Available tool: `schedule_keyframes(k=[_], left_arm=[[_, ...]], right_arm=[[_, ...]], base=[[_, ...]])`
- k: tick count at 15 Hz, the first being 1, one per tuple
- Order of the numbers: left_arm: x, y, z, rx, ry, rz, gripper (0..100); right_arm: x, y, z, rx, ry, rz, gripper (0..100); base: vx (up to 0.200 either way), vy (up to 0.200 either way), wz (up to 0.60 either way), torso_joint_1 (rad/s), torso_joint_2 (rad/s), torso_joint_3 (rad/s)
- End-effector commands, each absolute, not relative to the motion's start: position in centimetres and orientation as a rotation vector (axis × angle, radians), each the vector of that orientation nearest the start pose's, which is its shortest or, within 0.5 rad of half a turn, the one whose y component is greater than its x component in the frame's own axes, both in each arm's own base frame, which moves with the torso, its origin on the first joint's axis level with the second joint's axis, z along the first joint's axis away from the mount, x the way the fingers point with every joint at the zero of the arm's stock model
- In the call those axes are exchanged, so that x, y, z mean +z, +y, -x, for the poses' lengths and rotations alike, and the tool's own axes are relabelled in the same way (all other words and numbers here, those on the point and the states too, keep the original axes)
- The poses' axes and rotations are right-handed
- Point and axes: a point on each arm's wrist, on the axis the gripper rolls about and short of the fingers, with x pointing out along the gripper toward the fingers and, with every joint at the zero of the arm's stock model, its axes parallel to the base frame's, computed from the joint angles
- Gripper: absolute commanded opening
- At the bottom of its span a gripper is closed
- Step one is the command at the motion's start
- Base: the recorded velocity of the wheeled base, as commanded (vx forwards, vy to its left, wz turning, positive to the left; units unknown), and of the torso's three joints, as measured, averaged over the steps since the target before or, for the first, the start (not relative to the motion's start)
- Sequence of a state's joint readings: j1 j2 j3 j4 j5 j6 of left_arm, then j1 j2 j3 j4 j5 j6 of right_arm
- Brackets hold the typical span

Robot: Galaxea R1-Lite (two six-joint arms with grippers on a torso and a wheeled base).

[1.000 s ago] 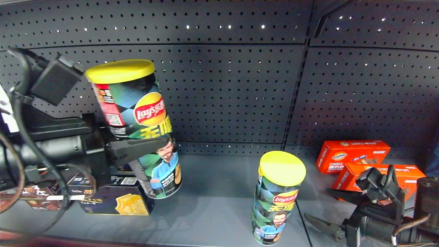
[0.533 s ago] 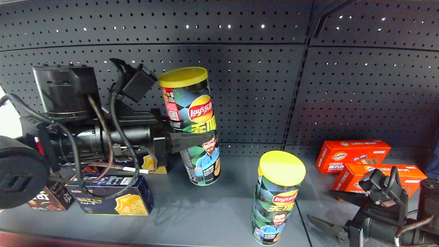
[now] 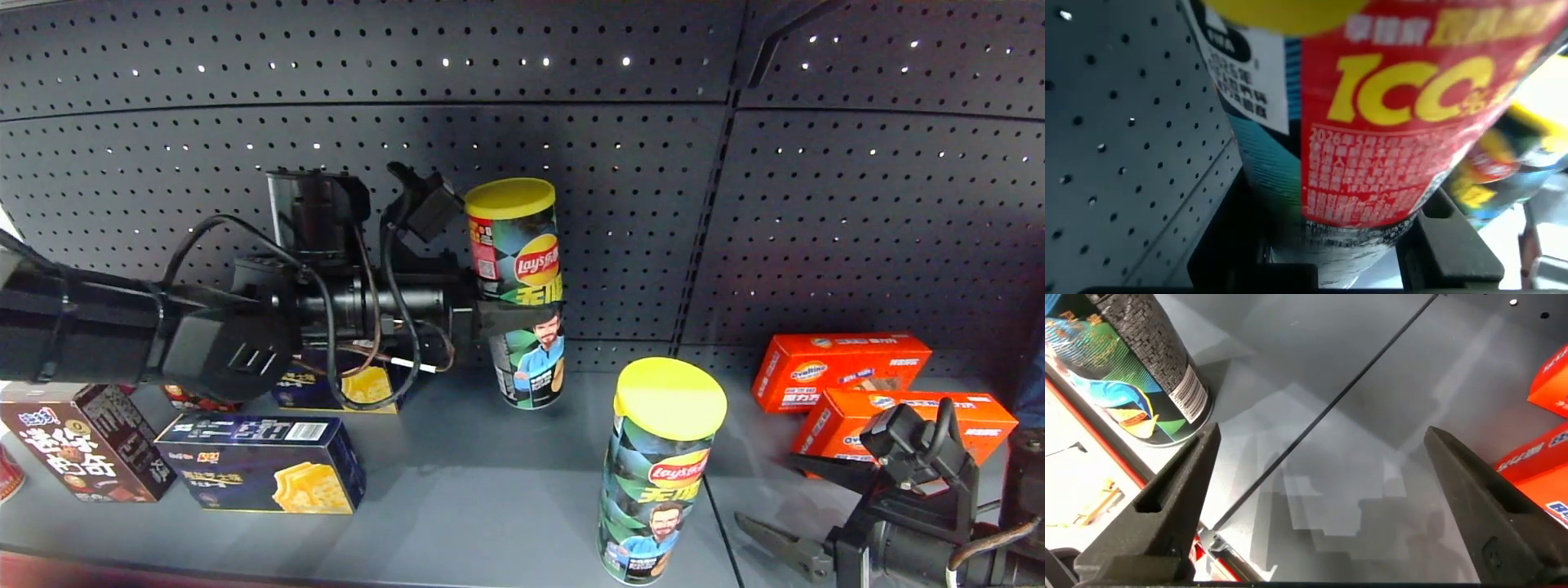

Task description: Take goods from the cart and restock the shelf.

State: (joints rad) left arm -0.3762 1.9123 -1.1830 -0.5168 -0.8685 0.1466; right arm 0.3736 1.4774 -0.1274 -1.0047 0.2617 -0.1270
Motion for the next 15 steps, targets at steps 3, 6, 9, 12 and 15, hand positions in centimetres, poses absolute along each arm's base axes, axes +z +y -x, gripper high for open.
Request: schedule_keyframes(k=[3,6,9,12,15], left_arm=[[16.6,-16.6,-37.3,-1.271,0.184,-0.072,0],[15.7,-17.3,-38.8,-1.274,0.181,-0.076,0],[14.9,-18.6,-38.7,-1.302,0.196,-0.075,0],[14.4,-19.2,-38.6,-1.315,0.203,-0.078,0],[13.1,-19.0,-39.0,-1.319,0.197,-0.123,0]], right_arm=[[11.2,7.1,-16.4,0.654,0.299,0.140,100],[11.2,7.1,-16.5,0.657,0.302,0.139,100],[11.1,7.1,-16.5,0.656,0.306,0.139,100],[11.1,7.1,-16.5,0.656,0.306,0.139,100],[11.2,7.1,-16.5,0.656,0.304,0.139,100]], base=[[0.000,0.000,0.00,0.000,0.00,0.000],[0.000,0.000,0.00,0.000,0.00,0.000],[0.000,0.000,0.00,0.000,0.00,0.000],[0.000,0.000,0.00,0.000,0.00,0.000],[0.000,0.000,0.00,0.000,0.00,0.000]])
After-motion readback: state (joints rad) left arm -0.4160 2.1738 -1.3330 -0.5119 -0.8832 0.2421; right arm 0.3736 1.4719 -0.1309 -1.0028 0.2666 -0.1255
